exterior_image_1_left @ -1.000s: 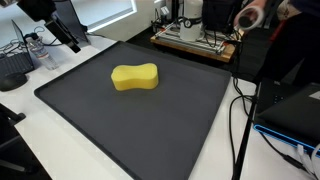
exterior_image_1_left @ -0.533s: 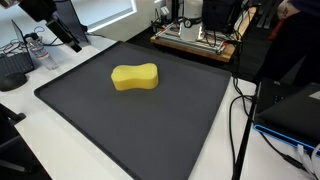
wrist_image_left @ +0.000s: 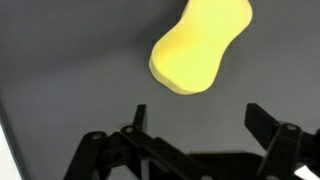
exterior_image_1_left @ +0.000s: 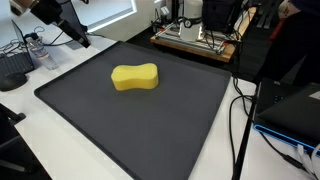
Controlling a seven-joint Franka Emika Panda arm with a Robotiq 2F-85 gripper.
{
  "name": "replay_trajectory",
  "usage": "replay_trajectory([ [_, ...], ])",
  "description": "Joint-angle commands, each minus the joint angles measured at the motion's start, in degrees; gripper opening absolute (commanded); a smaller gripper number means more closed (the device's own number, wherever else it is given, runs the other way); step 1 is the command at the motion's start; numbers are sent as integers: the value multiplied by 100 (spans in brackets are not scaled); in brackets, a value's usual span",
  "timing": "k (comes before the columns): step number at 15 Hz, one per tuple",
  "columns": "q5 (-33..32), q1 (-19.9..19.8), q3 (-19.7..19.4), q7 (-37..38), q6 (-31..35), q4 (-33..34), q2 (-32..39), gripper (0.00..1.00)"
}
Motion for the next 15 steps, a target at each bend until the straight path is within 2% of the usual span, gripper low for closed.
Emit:
replay_trajectory([
  [1, 269, -236, -45, -904, -690, 762, 547, 100],
  [3, 349, -373, 20, -1357, -808, 967, 740, 100],
  [4, 311, -486, 180, -1531, -722, 913, 758, 100],
  [8, 411, -726, 289, -2064, -766, 935, 902, 100],
  [15, 542, -989, 295, -2140, -372, 281, 518, 100],
])
